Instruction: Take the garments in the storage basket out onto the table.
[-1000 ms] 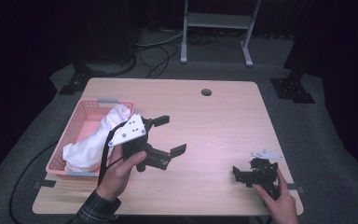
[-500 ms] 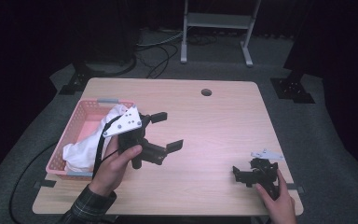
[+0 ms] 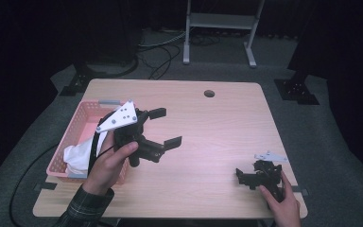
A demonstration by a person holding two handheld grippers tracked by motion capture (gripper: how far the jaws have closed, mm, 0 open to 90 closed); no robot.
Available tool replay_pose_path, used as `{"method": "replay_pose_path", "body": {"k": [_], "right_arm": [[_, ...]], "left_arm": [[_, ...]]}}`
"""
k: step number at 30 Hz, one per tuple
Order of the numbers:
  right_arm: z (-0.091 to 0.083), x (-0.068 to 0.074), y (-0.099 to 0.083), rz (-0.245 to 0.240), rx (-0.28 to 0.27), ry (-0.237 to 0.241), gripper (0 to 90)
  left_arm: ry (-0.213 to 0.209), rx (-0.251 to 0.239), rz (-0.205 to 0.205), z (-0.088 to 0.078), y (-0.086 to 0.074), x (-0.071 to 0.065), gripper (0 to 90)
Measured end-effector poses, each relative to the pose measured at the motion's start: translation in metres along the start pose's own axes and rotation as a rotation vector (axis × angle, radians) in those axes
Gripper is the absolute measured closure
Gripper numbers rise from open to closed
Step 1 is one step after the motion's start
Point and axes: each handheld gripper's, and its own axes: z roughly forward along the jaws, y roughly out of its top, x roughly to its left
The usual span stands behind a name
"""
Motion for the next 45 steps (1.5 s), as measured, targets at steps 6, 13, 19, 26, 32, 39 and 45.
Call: {"method": "replay_pose_path", "body": {"k": [6, 13, 19, 26, 32, 39, 45], "right_arm": [[0.000, 0.000, 0.000, 0.000, 0.000, 0.000, 0.0], [0.000, 0.000, 0.000, 0.000, -0.001, 0.000, 0.0], [0.000, 0.000, 0.000, 0.000, 0.000, 0.000, 0.0], [0.000, 0.000, 0.000, 0.000, 0.000, 0.000, 0.0], [0.000, 0.000, 0.000, 0.000, 0.000, 0.000, 0.0], [0.000, 0.000, 0.000, 0.000, 0.000, 0.000, 0.0], [0.000, 0.000, 0.000, 0.000, 0.000, 0.000, 0.0]], "left_arm": [[0.003, 0.001, 0.004, -0.005, 0.004, 0.002, 2.8], [0.013, -0.006, 0.009, -0.014, 0.007, 0.005, 2.8], [0.037, -0.008, 0.000, -0.023, 0.009, 0.012, 2.8], [0.054, 0.008, -0.010, -0.027, 0.005, 0.019, 2.8], [0.066, 0.016, -0.019, -0.036, 0.004, 0.025, 2.8], [0.078, 0.013, -0.022, -0.049, 0.005, 0.032, 2.8], [0.102, 0.012, -0.029, -0.058, 0.004, 0.037, 2.8]]}}
